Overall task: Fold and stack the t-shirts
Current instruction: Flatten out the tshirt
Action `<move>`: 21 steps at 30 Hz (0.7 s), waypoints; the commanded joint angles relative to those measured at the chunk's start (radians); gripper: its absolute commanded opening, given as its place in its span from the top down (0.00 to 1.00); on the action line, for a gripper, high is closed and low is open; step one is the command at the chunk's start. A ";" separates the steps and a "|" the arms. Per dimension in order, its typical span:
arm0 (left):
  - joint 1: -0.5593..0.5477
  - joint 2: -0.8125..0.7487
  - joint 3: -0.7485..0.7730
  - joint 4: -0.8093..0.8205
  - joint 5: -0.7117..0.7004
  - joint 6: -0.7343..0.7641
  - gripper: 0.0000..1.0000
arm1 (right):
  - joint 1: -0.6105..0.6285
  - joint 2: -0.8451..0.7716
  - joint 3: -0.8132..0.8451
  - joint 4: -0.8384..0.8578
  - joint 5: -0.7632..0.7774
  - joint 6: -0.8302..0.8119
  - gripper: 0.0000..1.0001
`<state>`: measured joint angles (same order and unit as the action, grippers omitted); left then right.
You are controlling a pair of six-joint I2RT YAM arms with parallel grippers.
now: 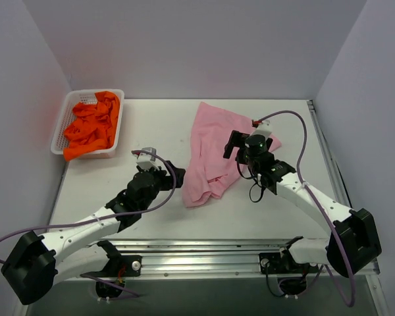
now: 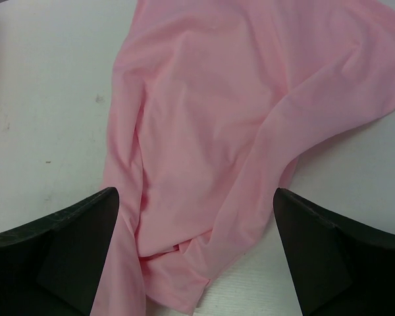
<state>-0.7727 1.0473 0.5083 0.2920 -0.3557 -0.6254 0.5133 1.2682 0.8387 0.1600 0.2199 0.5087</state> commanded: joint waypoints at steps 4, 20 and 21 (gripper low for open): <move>-0.034 -0.001 -0.059 0.013 -0.006 -0.134 0.18 | 0.007 -0.062 -0.016 -0.011 0.134 -0.021 0.00; -0.097 0.216 -0.088 0.214 -0.012 -0.237 0.50 | 0.005 0.019 -0.004 -0.071 0.260 0.008 0.02; -0.097 0.255 -0.083 0.232 -0.009 -0.241 0.45 | 0.004 0.019 -0.006 -0.073 0.265 0.007 0.02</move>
<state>-0.8635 1.2388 0.3859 0.4019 -0.3687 -0.8394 0.5140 1.2884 0.8131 0.1043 0.4229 0.5014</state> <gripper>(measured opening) 0.497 0.978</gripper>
